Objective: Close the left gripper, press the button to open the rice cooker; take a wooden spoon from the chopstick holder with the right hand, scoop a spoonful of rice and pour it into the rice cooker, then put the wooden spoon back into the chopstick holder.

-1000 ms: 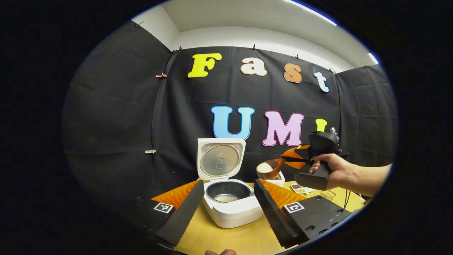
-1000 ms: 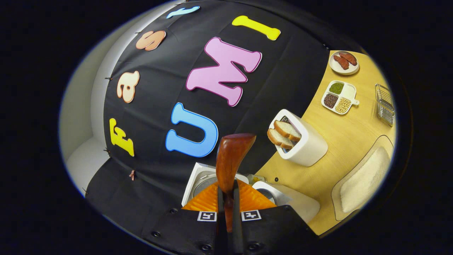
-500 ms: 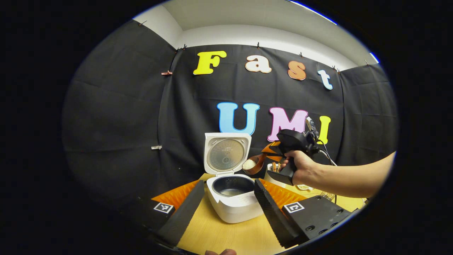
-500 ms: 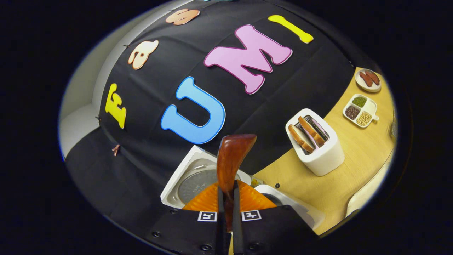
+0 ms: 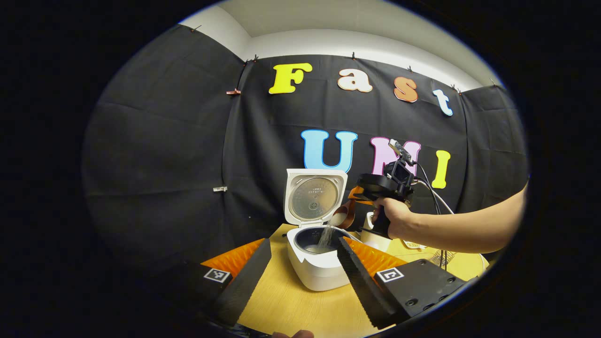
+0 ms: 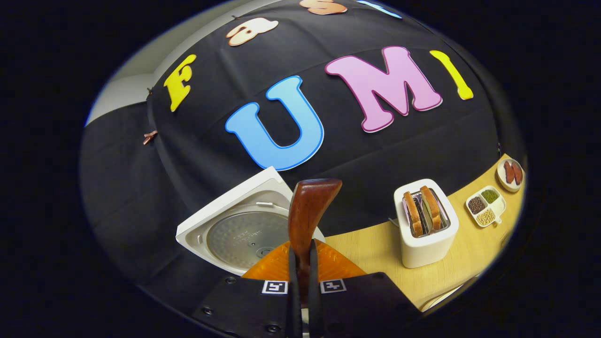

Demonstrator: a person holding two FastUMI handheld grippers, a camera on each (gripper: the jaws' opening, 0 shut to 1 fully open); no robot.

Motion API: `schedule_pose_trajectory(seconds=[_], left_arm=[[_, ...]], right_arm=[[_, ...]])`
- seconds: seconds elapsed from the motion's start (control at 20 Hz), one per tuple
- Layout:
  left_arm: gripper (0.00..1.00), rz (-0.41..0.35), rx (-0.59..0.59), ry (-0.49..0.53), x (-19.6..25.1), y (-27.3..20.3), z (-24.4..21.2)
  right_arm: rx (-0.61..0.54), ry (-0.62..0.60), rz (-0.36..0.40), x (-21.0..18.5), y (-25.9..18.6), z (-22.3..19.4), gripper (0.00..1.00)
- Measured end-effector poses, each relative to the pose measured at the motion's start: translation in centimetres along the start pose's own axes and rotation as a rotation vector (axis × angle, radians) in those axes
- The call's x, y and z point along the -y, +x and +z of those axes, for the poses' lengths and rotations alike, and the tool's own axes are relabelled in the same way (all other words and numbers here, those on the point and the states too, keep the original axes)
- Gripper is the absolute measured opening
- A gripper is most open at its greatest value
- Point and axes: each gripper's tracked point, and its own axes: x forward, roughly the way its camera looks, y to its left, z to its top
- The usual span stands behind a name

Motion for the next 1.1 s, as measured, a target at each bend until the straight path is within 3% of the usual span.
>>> schedule_pose_trajectory(seconds=[0.6, 1.1], left_arm=[[0.97, 0.016, -0.007, -0.010, -1.5, 1.4, -0.3], [0.97, 0.016, -0.007, -0.021, -2.4, 2.1, -0.5]], right_arm=[[0.048, -0.462, 0.132, -5.7, -0.4, -0.2, 0.10], [0.092, -1.063, 0.351, -12.1, -3.1, -4.6, 0.10]])
